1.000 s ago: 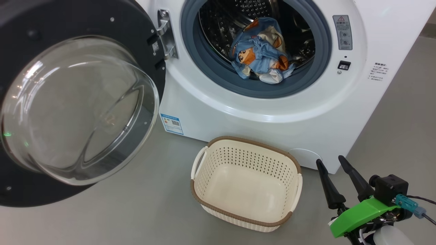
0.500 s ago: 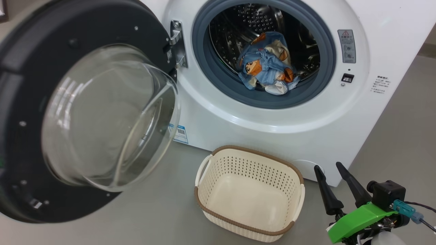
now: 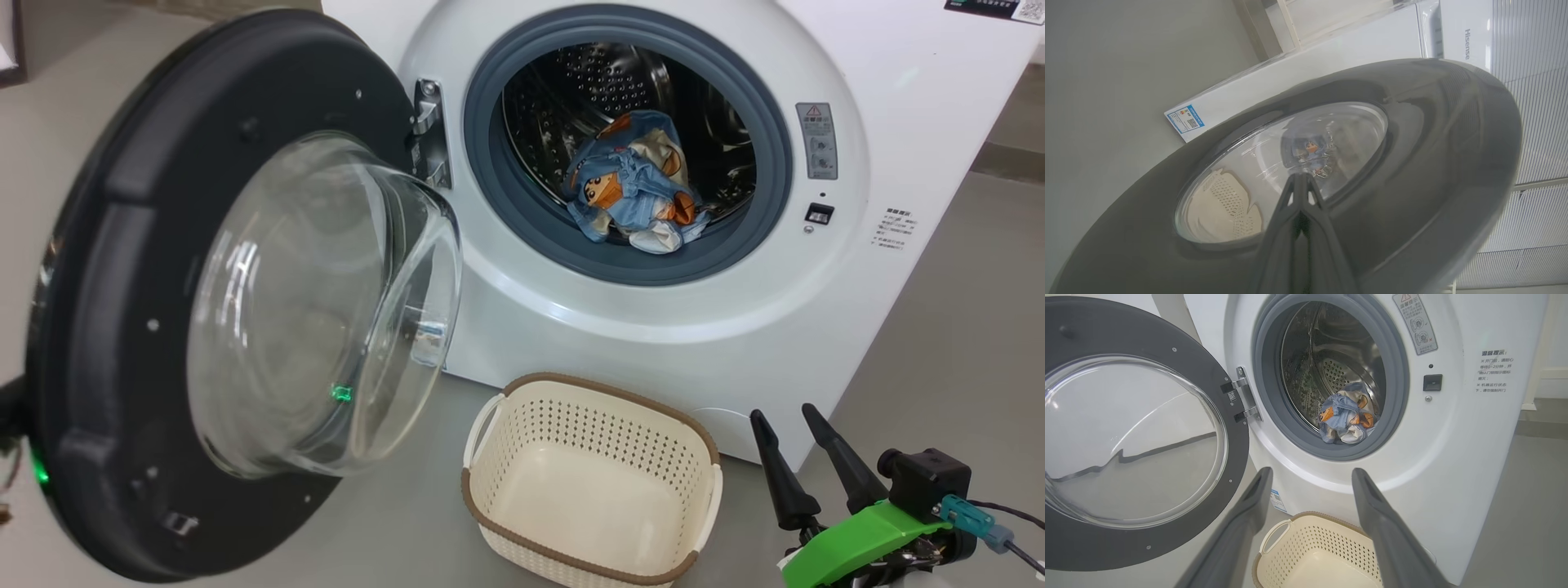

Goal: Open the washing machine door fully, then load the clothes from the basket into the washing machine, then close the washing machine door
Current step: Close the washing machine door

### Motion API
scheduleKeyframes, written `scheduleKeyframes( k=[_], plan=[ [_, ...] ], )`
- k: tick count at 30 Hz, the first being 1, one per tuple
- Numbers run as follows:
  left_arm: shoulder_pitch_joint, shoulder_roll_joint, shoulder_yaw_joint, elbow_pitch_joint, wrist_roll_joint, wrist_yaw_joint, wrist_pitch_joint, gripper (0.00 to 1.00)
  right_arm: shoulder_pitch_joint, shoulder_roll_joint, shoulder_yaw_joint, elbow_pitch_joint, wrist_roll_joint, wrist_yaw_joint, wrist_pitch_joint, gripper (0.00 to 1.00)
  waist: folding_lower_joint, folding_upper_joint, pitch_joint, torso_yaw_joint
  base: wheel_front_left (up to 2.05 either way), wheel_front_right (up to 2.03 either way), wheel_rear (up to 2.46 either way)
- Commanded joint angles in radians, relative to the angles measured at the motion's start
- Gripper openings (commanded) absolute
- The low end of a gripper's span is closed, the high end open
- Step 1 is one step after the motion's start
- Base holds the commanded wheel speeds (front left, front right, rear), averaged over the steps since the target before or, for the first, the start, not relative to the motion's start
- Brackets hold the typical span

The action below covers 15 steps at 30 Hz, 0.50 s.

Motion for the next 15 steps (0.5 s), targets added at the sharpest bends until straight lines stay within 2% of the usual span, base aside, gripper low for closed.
scheduleKeyframes(
  k=[1,15],
  plan=[
    [0.003,0.024,0.014,-0.069,-0.013,0.000,0.030,0.00,-0.011,-0.005,0.007,-0.029,0.011,0.004,-0.008,1.00,0.0000,0.0000,-0.005,-0.005,0.00,0.00,0.00],
    [0.163,-0.038,-0.003,-0.431,-0.066,0.115,0.108,0.00,0.004,0.009,-0.010,-0.040,0.015,0.004,-0.008,1.00,0.0000,0.0000,-0.028,-0.052,0.00,0.00,0.00]
  ],
)
